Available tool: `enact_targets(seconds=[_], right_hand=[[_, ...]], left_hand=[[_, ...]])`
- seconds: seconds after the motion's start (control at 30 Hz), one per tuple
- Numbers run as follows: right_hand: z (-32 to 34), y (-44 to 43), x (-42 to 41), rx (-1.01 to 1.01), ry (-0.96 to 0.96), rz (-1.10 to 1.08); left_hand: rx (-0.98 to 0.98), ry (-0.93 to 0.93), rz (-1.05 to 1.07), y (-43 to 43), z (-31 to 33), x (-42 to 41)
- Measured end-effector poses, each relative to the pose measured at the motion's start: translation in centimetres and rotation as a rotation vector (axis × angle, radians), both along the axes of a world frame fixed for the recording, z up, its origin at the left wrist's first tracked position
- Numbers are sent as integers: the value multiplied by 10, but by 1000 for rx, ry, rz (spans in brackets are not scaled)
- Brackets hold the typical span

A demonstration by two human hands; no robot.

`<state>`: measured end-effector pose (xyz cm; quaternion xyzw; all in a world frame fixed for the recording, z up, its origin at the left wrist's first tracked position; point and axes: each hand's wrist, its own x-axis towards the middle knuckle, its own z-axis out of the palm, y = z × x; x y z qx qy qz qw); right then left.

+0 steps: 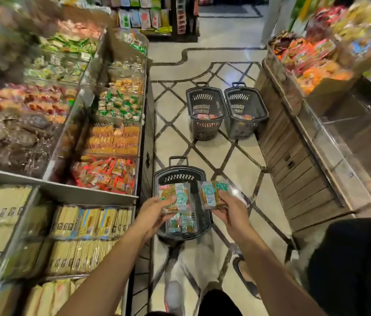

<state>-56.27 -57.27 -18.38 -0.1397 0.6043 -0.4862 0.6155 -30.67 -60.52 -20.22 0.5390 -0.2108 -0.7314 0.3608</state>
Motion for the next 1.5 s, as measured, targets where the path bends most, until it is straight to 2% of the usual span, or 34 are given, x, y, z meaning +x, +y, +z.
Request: enact_targets(seconds=[0.2, 0.43, 0.63, 0.77, 0.97, 1.23, 1.5], right_hand=[[-30, -49, -5, 52, -34, -19], [-76, -111, -11, 101, -53, 12], [-140, -148, -12, 200, -29, 65], [-190, -160, -4, 270, 14, 115], [-308, -162, -1, 372, 50, 125], [-463, -170, 15, 489, 185, 162], [-597, -213, 27, 364, 351, 243]], left_hand=[[76, -65, -3, -44, -19, -14], [180, -89, 103, -94, -55, -36], [243, -109, 202, -124, -120, -30], [272, -143, 180, -134, -168, -24], [347, -172, 128, -140, -273, -3], [430, -338, 161, -148, -461, 4], [323, -503, 89, -196, -587, -24]])
